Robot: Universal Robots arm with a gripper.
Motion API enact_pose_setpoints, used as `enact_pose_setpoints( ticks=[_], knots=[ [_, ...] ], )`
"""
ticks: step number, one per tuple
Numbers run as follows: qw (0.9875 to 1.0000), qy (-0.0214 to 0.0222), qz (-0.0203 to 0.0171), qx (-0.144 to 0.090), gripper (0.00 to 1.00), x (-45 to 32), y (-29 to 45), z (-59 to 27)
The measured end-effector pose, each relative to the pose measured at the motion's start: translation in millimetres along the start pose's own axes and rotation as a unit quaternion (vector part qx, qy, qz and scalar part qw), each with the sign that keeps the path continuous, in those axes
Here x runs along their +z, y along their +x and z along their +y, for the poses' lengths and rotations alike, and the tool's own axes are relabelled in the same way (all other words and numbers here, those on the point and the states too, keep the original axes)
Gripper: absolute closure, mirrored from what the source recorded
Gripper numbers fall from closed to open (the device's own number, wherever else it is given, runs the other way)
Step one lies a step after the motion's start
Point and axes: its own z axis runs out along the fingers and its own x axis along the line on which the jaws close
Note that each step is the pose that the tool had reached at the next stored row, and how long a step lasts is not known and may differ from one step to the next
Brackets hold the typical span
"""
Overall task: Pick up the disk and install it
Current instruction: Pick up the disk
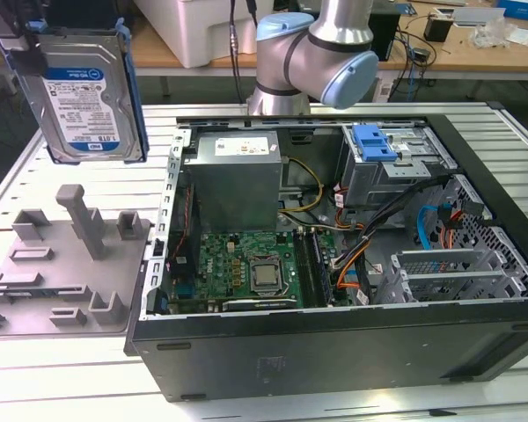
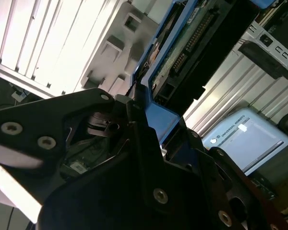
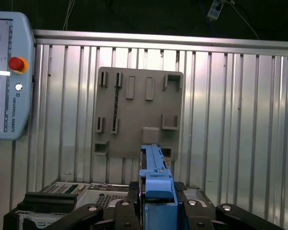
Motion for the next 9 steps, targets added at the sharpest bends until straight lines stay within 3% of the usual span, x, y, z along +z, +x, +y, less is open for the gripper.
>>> enact_pose_setpoints(
  ticks=[9],
  knots=[
    [1.0, -0.0059, -0.0004, 0.001, 0.63, -3.0, 7.1, -19.4]
  ],
)
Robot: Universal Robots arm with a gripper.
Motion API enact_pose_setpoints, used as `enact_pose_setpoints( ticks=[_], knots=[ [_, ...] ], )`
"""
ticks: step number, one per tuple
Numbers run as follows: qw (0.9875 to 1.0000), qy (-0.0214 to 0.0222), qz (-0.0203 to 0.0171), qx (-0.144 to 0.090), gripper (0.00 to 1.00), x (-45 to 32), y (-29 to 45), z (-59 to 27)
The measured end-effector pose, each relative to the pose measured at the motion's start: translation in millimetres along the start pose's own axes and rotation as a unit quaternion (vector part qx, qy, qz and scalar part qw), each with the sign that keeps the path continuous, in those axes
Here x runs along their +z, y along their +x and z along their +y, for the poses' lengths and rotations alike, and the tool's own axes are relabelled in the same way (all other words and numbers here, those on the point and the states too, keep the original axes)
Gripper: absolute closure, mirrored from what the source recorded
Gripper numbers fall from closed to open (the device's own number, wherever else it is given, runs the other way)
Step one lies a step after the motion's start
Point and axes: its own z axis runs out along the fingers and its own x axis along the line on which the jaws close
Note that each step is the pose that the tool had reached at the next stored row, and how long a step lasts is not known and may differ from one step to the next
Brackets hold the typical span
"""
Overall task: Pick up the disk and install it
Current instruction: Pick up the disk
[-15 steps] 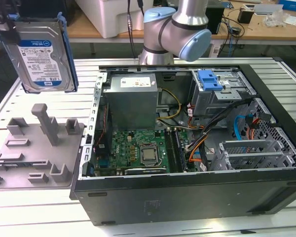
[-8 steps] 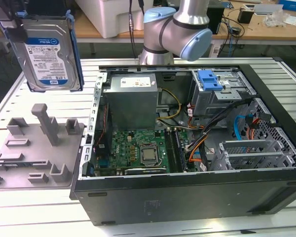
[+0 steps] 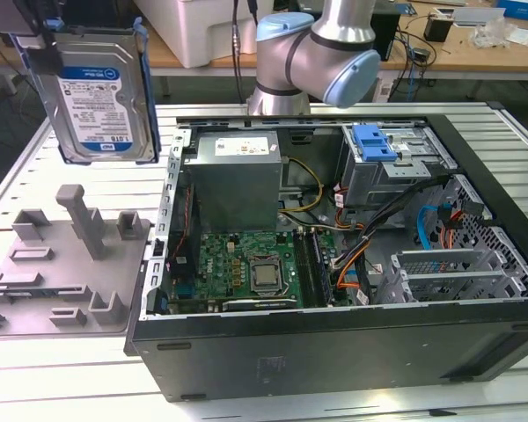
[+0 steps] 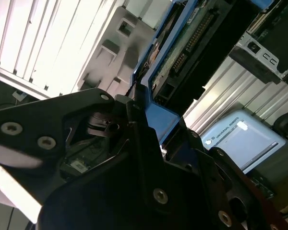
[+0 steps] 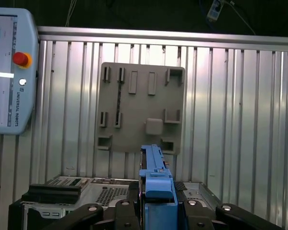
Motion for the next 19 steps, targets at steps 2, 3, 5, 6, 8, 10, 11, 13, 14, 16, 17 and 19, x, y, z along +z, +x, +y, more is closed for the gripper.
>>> enact_pose_setpoints(
  ticks=[2, 3, 5, 6, 8, 10, 11, 13, 14, 16, 17, 19],
  knots=[
    [1.0, -0.0005, 0.0, 0.0, 0.63, -0.1, 2.0, -4.1],
    [1.0, -0.0007, 0.0, 0.0, 0.63, -0.2, 3.2, -6.7],
    [1.0, -0.0009, 0.0, 0.0, 0.63, -0.4, 5.4, -11.8],
    [1.0, -0.001, 0.0, 0.0, 0.63, -0.4, 6.5, -14.2],
    [1.0, -0.0012, -0.0001, 0.0, 0.63, -0.6, 8.5, -19.2],
    [1.0, -0.0014, -0.0001, 0.0, 0.63, -0.8, 10.5, -24.3],
    [1.0, -0.0015, -0.0001, 0.0, 0.63, -0.8, 11.4, -26.6],
    [1.0, -0.0018, -0.0001, 0.0, 0.63, -1.0, 13.6, -32.2],
    [1.0, -0.0019, -0.0001, 0.0, 0.63, -1.1, 14.5, -34.5],
    [1.0, -0.0022, -0.0001, 0.0, 0.63, -1.4, 17.7, -43.0],
    [1.0, -0.0024, -0.0001, 0.0, 0.63, -1.5, 18.6, -45.5],
    [1.0, -0.0028, -0.0001, 0.0, 0.63, -1.7, 21.3, -52.8]
  ],
)
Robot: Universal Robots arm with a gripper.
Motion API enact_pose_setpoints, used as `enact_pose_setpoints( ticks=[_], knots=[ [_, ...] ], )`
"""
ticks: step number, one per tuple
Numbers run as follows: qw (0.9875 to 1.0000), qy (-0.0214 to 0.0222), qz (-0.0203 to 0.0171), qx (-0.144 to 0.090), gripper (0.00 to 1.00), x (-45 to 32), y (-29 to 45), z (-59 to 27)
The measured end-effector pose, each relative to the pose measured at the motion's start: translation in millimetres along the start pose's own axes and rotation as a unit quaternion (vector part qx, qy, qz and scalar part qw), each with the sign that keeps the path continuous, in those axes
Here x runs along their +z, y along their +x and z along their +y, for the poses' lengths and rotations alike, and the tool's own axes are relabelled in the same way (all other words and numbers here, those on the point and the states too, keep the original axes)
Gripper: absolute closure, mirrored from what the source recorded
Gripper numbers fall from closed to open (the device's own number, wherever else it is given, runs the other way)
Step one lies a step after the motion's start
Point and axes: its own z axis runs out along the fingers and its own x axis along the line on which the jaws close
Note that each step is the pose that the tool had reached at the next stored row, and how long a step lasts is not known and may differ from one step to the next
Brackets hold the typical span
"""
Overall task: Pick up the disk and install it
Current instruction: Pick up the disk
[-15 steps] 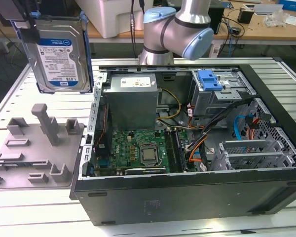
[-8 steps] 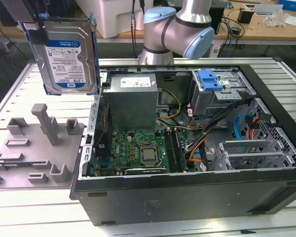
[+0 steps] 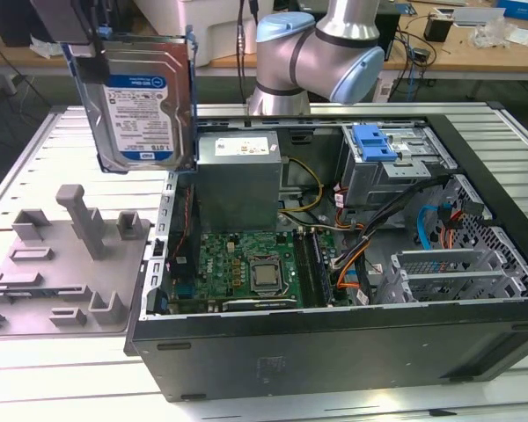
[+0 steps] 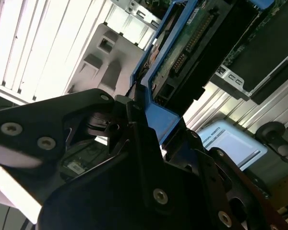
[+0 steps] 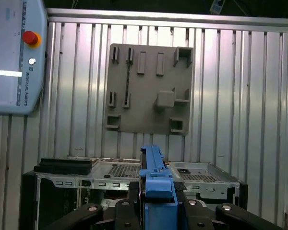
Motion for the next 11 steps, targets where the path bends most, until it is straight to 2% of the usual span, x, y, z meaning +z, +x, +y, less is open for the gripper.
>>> enact_pose_setpoints(
  ticks=[6, 11],
  knots=[
    [1.0, -0.001, 0.0, 0.0, 0.63, -0.7, 5.5, -16.8],
    [1.0, -0.0019, -0.0001, 0.0, 0.63, -1.5, 11.6, -36.2]
  ],
)
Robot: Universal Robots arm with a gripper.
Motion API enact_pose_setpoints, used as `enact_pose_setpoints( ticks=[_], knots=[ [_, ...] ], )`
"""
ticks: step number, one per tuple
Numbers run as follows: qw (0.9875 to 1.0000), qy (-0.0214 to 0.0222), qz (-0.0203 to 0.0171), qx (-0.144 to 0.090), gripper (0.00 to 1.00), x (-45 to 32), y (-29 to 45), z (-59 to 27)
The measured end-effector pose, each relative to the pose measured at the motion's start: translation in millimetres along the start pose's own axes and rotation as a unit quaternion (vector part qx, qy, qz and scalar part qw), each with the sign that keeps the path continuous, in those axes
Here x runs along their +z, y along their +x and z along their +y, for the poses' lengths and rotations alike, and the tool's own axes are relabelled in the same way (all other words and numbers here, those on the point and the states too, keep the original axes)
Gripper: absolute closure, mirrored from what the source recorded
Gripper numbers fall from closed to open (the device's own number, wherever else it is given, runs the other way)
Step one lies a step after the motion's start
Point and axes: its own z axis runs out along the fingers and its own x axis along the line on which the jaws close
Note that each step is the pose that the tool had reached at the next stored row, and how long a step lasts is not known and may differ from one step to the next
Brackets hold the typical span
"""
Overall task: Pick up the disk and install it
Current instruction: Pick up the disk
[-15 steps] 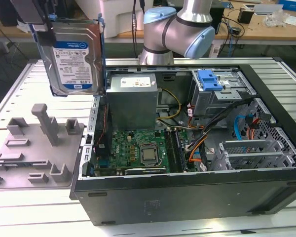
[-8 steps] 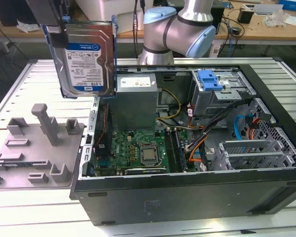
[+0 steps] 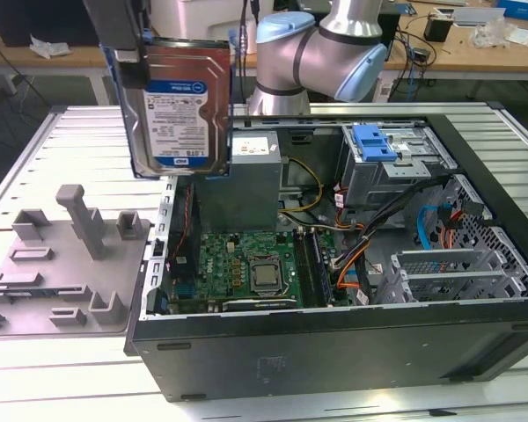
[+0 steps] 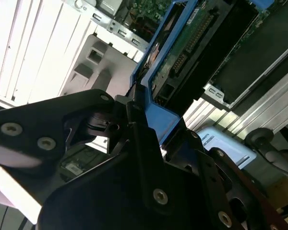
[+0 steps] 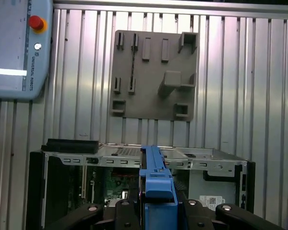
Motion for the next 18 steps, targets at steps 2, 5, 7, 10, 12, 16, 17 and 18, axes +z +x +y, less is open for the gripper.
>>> enact_pose_setpoints(
  ticks=[2, 5, 7, 10, 12, 16, 17, 18],
  knots=[
    [1.0, -0.0003, 0.0, 0.0, 0.63, -0.3, 2.3, -7.0],
    [1.0, -0.0007, 0.0, 0.0, 0.63, -0.9, 6.2, -18.3],
    [1.0, -0.0009, -0.0001, 0.0, 0.63, -1.2, 8.6, -24.6],
    [1.0, -0.001, 0.0, 0.0, 0.63, -1.7, 13.0, -33.4],
    [1.0, -0.001, -0.0001, 0.0, 0.63, -1.9, 15.2, -36.9],
    [1.0, -0.001, -0.0001, 0.0, 0.63, -2.6, 20.4, -44.2],
    [1.0, -0.001, 0.0, 0.0, 0.63, -2.7, 21.5, -45.7],
    [1.0, -0.001, 0.0, 0.0, 0.63, -2.8, 22.6, -47.2]
  ],
)
